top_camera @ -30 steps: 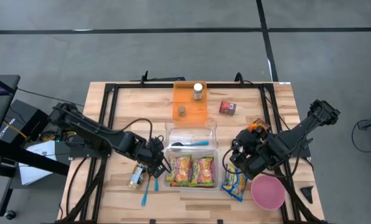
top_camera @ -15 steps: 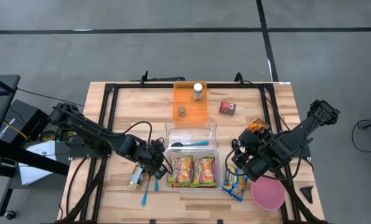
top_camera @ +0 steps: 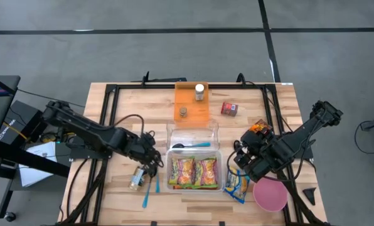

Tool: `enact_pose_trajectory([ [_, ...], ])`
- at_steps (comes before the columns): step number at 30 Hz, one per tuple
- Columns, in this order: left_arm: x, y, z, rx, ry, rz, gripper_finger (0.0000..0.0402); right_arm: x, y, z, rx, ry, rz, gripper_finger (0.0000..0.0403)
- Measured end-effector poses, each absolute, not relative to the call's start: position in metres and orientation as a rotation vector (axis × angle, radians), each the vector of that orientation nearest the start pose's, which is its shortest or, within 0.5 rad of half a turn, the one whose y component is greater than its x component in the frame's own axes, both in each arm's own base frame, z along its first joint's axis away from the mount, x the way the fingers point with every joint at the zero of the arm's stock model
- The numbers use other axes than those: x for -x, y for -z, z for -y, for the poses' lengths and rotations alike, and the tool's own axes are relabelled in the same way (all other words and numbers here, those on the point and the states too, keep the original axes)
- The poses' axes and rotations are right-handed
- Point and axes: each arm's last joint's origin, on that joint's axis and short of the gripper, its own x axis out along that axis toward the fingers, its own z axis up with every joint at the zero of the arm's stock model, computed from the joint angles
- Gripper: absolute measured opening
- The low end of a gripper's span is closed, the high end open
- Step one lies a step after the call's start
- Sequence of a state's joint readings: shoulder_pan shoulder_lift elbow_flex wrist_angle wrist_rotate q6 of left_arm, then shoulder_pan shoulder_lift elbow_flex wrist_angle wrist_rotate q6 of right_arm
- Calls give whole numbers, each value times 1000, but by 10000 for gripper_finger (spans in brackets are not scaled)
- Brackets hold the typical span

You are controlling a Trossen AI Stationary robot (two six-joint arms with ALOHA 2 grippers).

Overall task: Pick & Place Food Item
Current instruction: Put the gold seasoning bottle into the orange transparent bin

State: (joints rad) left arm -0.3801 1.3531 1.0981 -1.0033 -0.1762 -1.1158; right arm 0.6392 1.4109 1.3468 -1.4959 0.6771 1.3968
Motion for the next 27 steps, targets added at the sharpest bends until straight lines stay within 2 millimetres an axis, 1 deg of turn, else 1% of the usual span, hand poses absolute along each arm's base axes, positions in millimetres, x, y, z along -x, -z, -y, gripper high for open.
enact_pose_trajectory([
  [2, -222, -271, 85, 660, -489, -1156, 0, -194, -318, -120, -274, 787, -888, 299],
  [5, -214, -275, 85, 732, -521, -1149, 2, -194, -318, -120, -277, 789, -886, 299],
  [9, -200, -267, 85, 838, -609, -1168, 17, -194, -318, -120, -279, 790, -884, 299],
  [13, -185, -251, 89, 992, -708, -1231, 48, -195, -318, -120, -285, 787, -879, 299],
  [17, -180, -235, 99, 1043, -685, -1295, 105, -195, -318, -120, -288, 789, -876, 299],
  [20, -181, -227, 105, 1069, -646, -1277, 164, -195, -318, -120, -288, 790, -876, 299],
  [24, -183, -221, 108, 1096, -614, -1256, 250, -195, -318, -120, -284, 791, -869, 299],
  [27, -181, -211, 107, 1090, -662, -1274, 305, -195, -318, -120, -280, 788, -871, 299],
])
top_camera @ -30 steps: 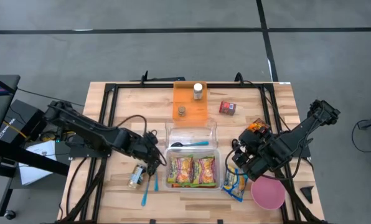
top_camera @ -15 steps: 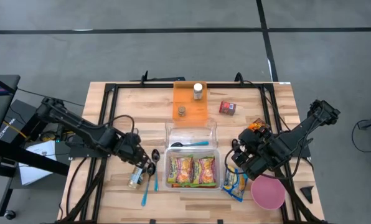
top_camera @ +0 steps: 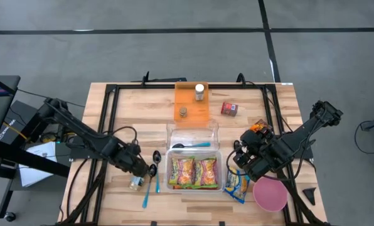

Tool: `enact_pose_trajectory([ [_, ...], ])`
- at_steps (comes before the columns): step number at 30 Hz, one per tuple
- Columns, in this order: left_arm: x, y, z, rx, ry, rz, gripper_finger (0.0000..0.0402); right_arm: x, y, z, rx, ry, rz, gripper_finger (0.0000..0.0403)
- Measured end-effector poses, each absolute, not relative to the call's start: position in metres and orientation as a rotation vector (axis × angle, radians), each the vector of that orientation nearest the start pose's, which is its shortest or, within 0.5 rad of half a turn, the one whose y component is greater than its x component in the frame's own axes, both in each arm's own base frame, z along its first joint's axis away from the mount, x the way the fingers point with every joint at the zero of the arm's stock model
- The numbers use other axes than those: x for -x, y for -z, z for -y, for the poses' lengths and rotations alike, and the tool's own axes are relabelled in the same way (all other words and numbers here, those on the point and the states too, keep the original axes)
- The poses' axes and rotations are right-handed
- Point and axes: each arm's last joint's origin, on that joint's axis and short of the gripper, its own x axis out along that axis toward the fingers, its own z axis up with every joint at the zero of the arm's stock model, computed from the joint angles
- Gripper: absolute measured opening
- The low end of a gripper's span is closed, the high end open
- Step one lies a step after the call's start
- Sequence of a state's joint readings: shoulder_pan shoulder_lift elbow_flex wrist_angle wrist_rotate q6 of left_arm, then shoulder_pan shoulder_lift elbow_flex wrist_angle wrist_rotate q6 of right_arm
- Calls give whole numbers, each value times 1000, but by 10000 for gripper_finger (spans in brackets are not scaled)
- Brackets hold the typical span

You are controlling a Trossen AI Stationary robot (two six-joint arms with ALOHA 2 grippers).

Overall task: Pick & Place Food Item
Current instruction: Put the gold seasoning bottle into the orange transparent bin

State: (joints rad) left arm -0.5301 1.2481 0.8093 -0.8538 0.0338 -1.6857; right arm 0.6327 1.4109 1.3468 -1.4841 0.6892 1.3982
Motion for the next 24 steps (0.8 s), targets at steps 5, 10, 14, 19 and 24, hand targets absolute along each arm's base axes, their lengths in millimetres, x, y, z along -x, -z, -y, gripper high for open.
enact_pose_trajectory([
  [5, -180, -193, 107, 1148, -681, -1290, 367, -195, -318, -120, -278, 784, -871, 299],
  [10, -176, -180, 105, 1180, -717, -1283, 391, -196, -318, -121, -277, 783, -871, 299],
  [14, -175, -171, 104, 1188, -709, -1269, 391, -195, -318, -120, -274, 782, -873, 299],
  [19, -175, -158, 101, 1204, -719, -1241, 386, -196, -318, -120, -274, 783, -872, 299],
  [24, -176, -146, 94, 1190, -804, -1224, 381, -196, -318, -120, -275, 783, -872, 299],
])
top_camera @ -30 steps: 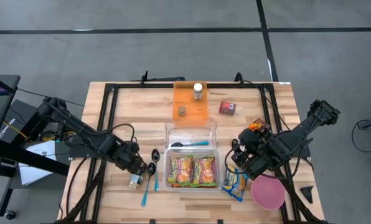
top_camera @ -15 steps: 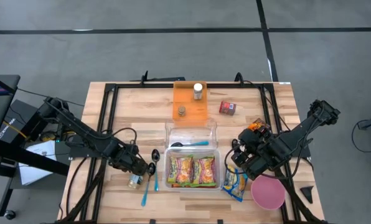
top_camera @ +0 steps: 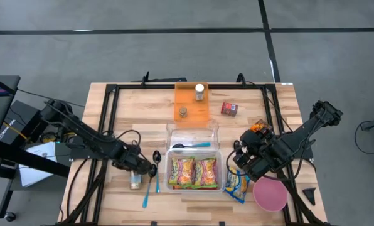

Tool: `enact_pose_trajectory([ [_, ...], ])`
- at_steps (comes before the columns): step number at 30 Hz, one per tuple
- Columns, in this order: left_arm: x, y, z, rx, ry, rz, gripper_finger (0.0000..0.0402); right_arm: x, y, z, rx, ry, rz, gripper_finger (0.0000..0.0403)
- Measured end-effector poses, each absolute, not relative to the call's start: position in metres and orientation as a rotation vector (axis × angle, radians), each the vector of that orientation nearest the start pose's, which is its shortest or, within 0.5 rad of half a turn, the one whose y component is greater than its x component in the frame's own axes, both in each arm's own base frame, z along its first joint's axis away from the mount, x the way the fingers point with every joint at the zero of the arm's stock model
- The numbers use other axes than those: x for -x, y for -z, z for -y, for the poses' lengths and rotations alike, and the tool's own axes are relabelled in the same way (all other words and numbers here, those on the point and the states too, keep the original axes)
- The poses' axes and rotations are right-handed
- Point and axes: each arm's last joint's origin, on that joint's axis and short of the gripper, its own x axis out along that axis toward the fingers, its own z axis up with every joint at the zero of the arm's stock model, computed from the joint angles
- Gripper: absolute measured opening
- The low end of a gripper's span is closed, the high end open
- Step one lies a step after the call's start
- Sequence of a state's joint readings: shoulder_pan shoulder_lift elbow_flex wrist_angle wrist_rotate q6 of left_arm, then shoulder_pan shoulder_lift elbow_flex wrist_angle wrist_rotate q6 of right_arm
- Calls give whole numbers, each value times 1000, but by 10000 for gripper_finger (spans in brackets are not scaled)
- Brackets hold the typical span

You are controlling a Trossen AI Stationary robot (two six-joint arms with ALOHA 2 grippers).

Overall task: Pick & Place Food Item
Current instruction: Put the gold seasoning bottle into the orange transparent bin

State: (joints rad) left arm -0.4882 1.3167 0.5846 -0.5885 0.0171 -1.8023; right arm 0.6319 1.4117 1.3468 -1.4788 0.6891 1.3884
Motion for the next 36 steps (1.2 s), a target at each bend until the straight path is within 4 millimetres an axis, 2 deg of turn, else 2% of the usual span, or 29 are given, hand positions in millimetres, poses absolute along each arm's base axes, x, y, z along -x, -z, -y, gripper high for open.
enact_pose_trajectory([
  [8, -176, -139, 93, 1240, -947, -1194, 365, -194, -318, -123, -293, 779, -872, 299],
  [23, -165, -140, 106, 1333, -1060, -1176, 313, -193, -318, -123, -290, 782, -872, 299],
  [32, -167, -139, 98, 1347, -1149, -1064, 271, -193, -318, -123, -273, 781, -862, 299],
  [36, -167, -139, 97, 1360, -1163, -1050, 271, -193, -318, -123, -273, 781, -861, 299],
])
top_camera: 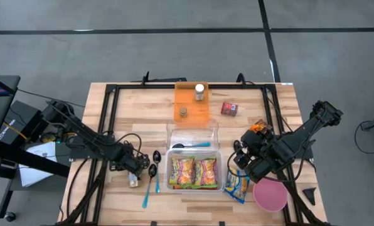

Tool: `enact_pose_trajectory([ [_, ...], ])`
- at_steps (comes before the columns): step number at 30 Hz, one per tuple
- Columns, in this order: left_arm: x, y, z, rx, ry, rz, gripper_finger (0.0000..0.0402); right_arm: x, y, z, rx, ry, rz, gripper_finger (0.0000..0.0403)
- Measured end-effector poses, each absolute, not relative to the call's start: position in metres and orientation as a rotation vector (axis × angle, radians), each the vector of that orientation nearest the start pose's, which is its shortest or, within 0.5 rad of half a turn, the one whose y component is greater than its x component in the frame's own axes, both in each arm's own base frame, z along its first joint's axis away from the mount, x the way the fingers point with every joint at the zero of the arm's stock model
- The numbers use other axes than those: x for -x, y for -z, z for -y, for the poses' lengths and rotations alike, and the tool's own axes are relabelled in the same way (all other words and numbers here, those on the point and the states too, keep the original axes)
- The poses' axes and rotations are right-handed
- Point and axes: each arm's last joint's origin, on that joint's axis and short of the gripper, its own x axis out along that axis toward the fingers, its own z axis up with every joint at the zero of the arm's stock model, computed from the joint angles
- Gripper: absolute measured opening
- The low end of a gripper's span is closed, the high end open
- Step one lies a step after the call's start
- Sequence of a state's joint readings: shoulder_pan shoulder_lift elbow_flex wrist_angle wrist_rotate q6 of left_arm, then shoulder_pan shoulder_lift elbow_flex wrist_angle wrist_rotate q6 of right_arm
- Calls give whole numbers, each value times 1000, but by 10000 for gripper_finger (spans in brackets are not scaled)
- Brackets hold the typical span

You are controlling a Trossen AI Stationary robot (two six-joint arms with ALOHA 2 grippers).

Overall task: Pick & Place Food Item
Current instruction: Put the gold seasoning bottle into the orange transparent bin

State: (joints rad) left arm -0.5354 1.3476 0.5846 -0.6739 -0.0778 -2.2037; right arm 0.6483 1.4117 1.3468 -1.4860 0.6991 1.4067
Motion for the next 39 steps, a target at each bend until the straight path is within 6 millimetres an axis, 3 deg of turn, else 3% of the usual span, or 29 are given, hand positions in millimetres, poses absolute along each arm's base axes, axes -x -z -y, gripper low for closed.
enact_pose_trajectory([
  [7, -170, -146, 91, 1375, -1174, -926, 271, -193, -318, -123, -274, 780, -861, 299],
  [12, -172, -171, 78, 1368, -1181, -735, 271, -193, -318, -123, -274, 780, -861, 299],
  [17, -167, -201, 62, 1361, -1150, -498, 271, -193, -318, -123, -274, 779, -860, 299],
  [27, -161, -239, 35, 1414, -1044, 69, 271, -195, -320, -123, -258, 786, -799, 299],
  [32, -174, -256, 27, 1422, -970, 318, 271, -201, -324, -123, -238, 767, -686, 299],
  [39, -207, -283, 16, 1418, -835, 567, 271, -227, -334, -122, -88, 660, -560, 299],
])
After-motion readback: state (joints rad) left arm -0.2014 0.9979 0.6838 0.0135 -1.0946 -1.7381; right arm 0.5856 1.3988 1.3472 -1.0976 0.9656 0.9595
